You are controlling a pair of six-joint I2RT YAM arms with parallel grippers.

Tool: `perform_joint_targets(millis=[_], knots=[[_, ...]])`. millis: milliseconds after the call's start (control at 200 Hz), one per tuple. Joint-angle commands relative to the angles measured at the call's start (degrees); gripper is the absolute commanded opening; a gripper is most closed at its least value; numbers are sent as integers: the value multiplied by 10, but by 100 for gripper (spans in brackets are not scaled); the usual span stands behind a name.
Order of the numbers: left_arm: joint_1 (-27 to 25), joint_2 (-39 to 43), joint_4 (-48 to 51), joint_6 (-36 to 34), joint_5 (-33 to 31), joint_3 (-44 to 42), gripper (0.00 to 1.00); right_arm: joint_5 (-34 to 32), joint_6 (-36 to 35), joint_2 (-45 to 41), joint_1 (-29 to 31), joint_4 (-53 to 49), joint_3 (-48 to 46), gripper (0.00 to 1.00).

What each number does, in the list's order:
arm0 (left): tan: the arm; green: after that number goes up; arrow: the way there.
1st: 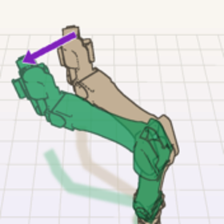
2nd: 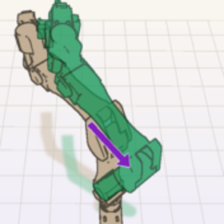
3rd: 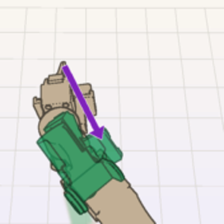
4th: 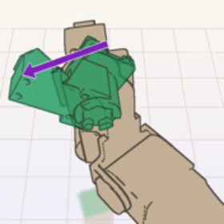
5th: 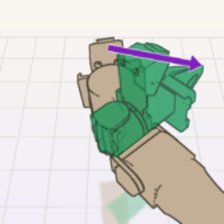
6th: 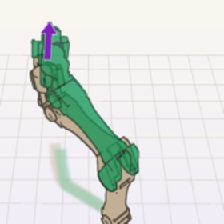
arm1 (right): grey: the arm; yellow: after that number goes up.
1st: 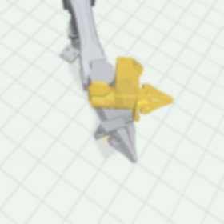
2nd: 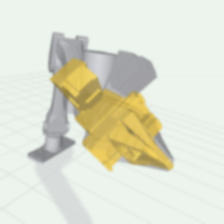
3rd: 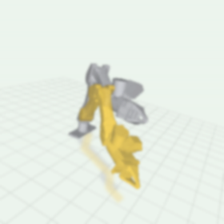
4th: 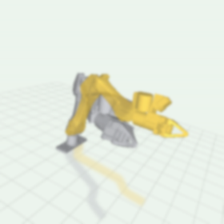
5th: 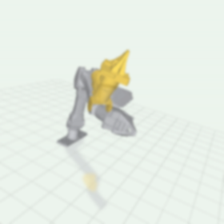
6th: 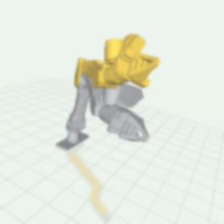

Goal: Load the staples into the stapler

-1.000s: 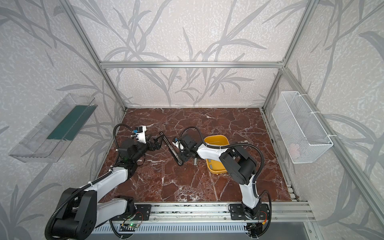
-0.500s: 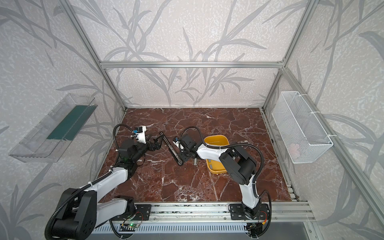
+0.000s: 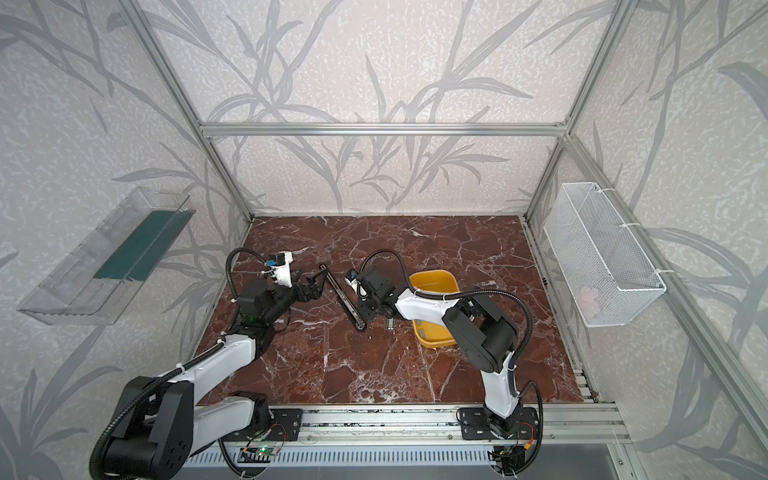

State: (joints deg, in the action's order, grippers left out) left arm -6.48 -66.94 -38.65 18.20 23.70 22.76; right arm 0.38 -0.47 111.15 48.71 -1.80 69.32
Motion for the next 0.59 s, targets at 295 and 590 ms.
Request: perform_joint_targets(millis=[295, 590], knots=[[0, 11, -18, 7, 5, -7, 99, -25, -1, -4, 2, 41, -22, 1], [0, 12, -19, 7, 5, -8, 99, -31, -1, -1, 2, 42, -25, 1]])
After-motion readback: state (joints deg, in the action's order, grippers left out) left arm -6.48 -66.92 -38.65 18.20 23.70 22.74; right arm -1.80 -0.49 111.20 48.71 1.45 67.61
